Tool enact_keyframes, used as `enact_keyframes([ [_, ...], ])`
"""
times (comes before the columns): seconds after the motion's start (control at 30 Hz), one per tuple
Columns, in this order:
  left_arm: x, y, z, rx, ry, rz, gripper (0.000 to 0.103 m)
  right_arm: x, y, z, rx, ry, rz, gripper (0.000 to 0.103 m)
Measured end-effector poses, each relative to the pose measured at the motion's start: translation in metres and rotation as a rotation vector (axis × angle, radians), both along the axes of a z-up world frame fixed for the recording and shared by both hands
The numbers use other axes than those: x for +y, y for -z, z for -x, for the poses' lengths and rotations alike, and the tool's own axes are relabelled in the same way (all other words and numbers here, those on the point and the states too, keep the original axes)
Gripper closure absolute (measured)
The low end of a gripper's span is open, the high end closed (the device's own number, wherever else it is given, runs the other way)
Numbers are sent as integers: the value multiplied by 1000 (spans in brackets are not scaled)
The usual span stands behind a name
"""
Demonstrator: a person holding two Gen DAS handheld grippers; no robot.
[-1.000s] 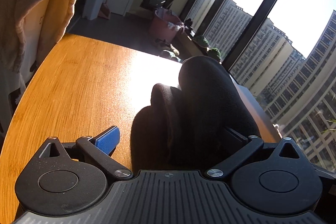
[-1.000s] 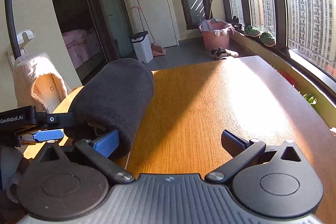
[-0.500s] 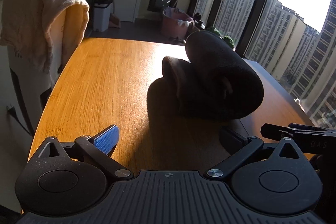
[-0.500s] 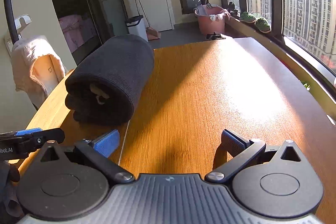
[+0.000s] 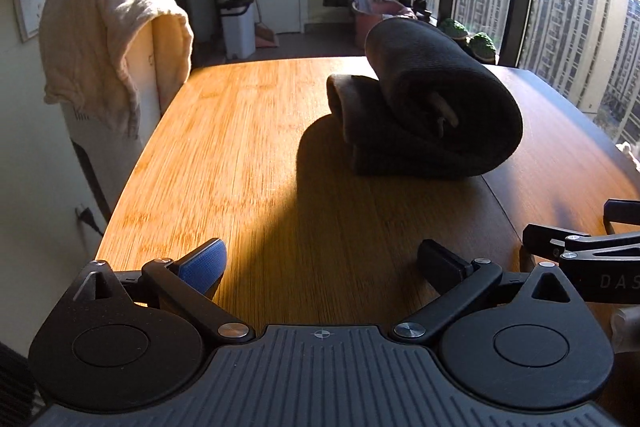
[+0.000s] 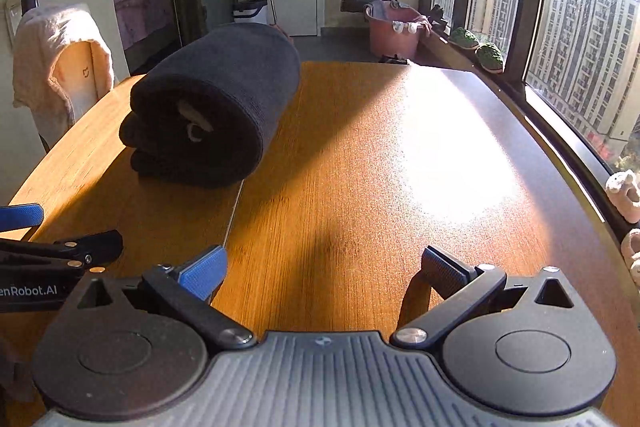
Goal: Fold clothes
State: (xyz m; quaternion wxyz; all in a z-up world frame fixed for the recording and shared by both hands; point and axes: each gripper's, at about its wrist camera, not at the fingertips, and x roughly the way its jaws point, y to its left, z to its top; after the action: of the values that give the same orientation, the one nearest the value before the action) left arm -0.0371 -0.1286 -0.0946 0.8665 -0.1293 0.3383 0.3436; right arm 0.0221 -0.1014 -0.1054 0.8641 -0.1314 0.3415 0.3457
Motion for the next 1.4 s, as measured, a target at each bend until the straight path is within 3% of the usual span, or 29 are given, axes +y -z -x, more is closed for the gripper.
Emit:
enact_keyframes([
  [1.4,1,-1,-1,-3,0,1,0,-17,5,-4,-6,12,-8,0],
])
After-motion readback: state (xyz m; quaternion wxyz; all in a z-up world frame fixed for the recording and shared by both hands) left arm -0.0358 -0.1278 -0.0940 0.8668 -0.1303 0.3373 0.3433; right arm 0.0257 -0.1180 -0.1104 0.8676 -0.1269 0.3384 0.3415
